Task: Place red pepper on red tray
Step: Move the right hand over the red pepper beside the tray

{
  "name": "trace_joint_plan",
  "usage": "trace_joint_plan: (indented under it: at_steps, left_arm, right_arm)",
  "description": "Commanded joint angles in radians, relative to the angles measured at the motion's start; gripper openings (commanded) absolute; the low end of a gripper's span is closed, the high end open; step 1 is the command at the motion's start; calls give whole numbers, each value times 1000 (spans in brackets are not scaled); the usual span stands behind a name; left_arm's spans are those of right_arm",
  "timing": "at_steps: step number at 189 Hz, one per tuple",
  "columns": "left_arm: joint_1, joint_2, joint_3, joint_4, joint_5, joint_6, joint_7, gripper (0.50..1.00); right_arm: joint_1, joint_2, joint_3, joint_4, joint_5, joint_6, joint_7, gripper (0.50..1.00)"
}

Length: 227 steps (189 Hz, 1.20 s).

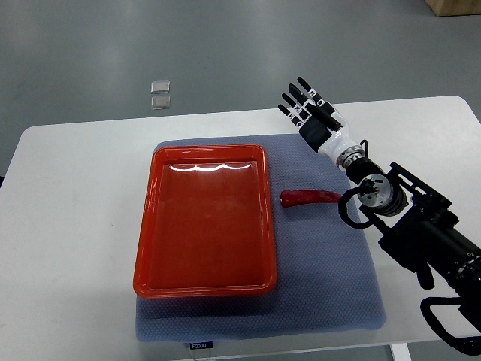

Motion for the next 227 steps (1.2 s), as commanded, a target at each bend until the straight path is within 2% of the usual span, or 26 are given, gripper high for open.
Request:
trace_joint_plan:
  at_steps: [1, 57, 94, 119, 129, 130, 140, 149, 150, 177, 227]
  left_arm:
    - [-1, 0, 2, 0, 0, 0, 0, 1000]
    - [-1, 0, -2, 0, 0, 0, 0, 1000]
    - [-1, 0, 0, 0, 0, 0, 0, 1000]
    - [-1, 0, -3, -2, 0, 0, 2, 1000]
    - [-1, 0, -3, -2, 0, 0, 2, 1000]
    - [-1, 0, -3, -3, 0, -2, 3, 1000]
    - [-1, 0, -3, -3, 0, -2, 3, 1000]
    - [-1, 0, -3, -3, 0, -2, 3, 1000]
    - [-1, 0, -3, -3, 0, -2, 3, 1000]
    - [-1, 0, -3, -3, 0, -4, 3, 1000]
    - [-1, 0, -2, -2, 0, -5, 3, 1000]
  right_arm:
    - [0, 0, 0, 0, -2, -1, 0, 911]
    - [18, 0, -58, 3, -3, 0, -2, 911]
    - [195, -143, -357, 52, -291, 28, -32, 911]
    - [349, -296, -638, 189, -647, 42, -72, 911]
    - [350, -296, -638, 189, -647, 42, -72, 911]
    - [412, -348, -747, 246, -763, 49, -92, 911]
    - [466, -390, -851, 294, -834, 54, -123, 911]
    - [466, -390, -851, 294, -834, 54, -123, 911]
    - [494, -423, -927, 332, -857, 55, -155, 911]
    - [492, -468, -980, 373, -868, 31, -187, 911]
    - [443, -537, -979, 462, -854, -35, -190, 909]
